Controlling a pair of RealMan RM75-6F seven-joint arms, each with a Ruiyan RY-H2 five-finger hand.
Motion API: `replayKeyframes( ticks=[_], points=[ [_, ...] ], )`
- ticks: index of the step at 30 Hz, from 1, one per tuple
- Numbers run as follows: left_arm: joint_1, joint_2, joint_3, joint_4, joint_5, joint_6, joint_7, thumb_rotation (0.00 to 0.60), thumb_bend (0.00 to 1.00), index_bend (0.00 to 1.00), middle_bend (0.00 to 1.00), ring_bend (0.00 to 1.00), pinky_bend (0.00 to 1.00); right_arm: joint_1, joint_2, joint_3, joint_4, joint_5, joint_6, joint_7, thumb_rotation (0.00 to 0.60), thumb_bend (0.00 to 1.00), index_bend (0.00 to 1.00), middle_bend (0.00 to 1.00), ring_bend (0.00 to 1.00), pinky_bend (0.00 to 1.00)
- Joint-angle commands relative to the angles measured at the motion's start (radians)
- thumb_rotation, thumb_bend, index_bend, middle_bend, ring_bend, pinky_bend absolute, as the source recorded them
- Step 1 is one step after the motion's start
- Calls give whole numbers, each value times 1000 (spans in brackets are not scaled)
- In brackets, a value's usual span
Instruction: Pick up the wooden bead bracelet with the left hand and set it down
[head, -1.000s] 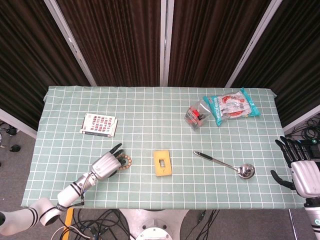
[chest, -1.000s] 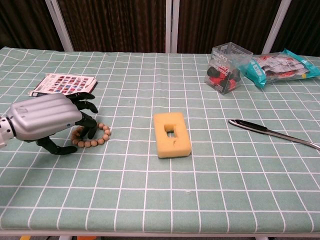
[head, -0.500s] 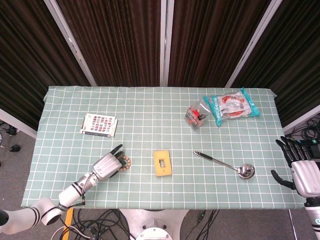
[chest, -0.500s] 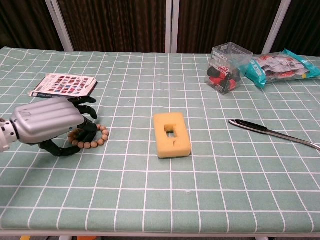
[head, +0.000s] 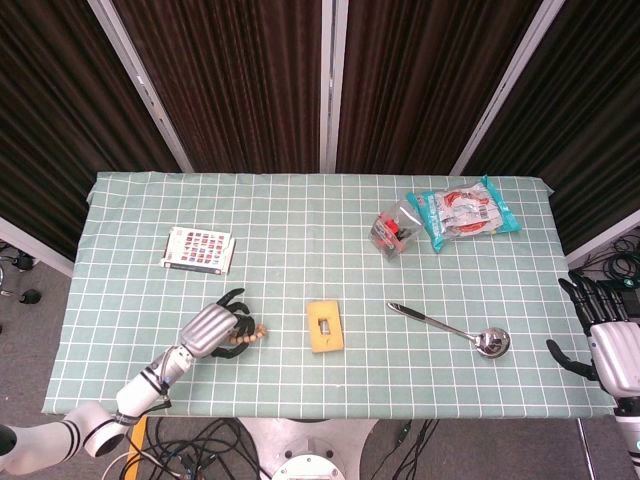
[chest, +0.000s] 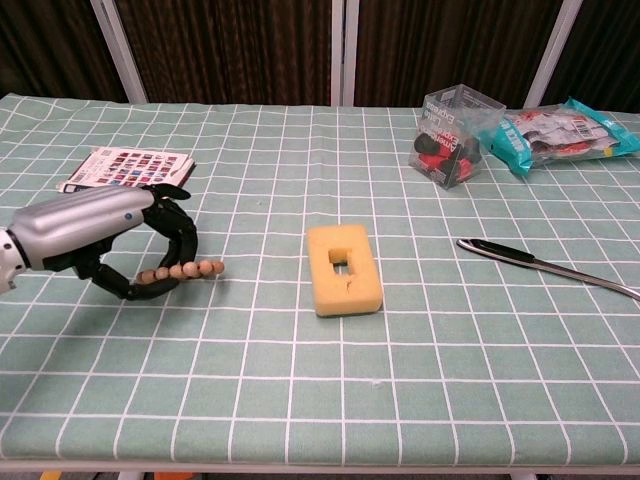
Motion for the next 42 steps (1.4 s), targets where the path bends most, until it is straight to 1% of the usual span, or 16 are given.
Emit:
replayKeyframes(
  ticks=[1, 5, 6, 9, 14, 16, 18, 21, 24, 27, 29, 31, 36, 38, 40, 42],
  points=[
    [1, 89, -31, -179, -134, -81, -498, 600, 505, 572, 627, 288, 86, -3, 1, 1, 1, -2, 7, 4, 600, 209, 0, 0, 0, 0],
    [-20, 169, -53, -308, -204, -196, -851, 600, 505, 567, 627, 288, 93, -6, 2, 3, -1, -4, 15, 6, 600, 210, 0, 0, 0, 0],
    [-27, 191, -60, -336, -213, -228, -967, 600, 507, 565, 625, 288, 94, -7, 3, 4, -1, -4, 18, 7, 600, 210, 0, 0, 0, 0],
    [-42, 228, -63, -358, -188, -273, -1193, 600, 513, 556, 618, 288, 94, -8, 6, 7, -4, -7, 24, 7, 600, 209, 0, 0, 0, 0],
    [-41, 235, -53, -351, -132, -261, -1471, 598, 519, 547, 608, 288, 94, -10, 11, 10, -11, -7, 31, 4, 600, 209, 0, 0, 0, 0],
    [-42, 235, -49, -338, -105, -242, -1555, 581, 521, 536, 597, 288, 93, -11, 13, 12, -14, -6, 35, 4, 600, 209, 0, 0, 0, 0],
    [-47, 233, -37, -316, -58, -209, -1659, 552, 521, 514, 575, 288, 91, -13, 16, 15, -17, -5, 39, 1, 600, 209, 0, 0, 0, 0],
    [-57, 227, -19, -275, -7, -163, -1773, 463, 525, 484, 536, 288, 88, -14, 20, 18, -23, -6, 45, -6, 600, 209, 0, 1, 0, 0],
    [-63, 215, -8, -238, 18, -118, -1846, 420, 527, 471, 528, 287, 83, -15, 22, 21, -28, -4, 49, -12, 600, 208, 0, 3, 0, 0],
    [-67, 207, 0, -213, 25, -87, -1878, 371, 500, 468, 528, 288, 81, -16, 25, 24, -33, -3, 52, -17, 600, 207, 0, 3, 0, 0],
    [-69, 205, 2, -201, 21, -79, -1862, 367, 474, 468, 530, 287, 81, -17, 26, 27, -36, -4, 58, -23, 600, 207, 0, 4, 0, 0],
    [-69, 201, -1, -195, -3, -92, -1783, 366, 457, 469, 537, 287, 84, -19, 27, 32, -39, -5, 69, -28, 600, 207, 0, 6, 0, 0],
    [-52, 186, -25, -215, -101, -136, -1485, 369, 414, 477, 562, 288, 92, -24, 41, 46, -53, -7, 94, -47, 600, 203, 0, 12, 0, 0],
    [-44, 180, -35, -228, -142, -153, -1397, 371, 389, 481, 571, 288, 93, -24, 49, 49, -61, -8, 99, -55, 600, 202, 0, 12, 0, 0],
    [-36, 173, -48, -241, -194, -172, -1293, 378, 367, 496, 583, 292, 95, -24, 59, 54, -73, -7, 103, -64, 600, 196, 0, 13, 0, 0],
    [-28, 165, -62, -251, -240, -184, -1204, 386, 357, 527, 612, 322, 100, -24, 66, 58, -83, -5, 104, -71, 600, 183, 0, 15, 0, 0]
  ],
)
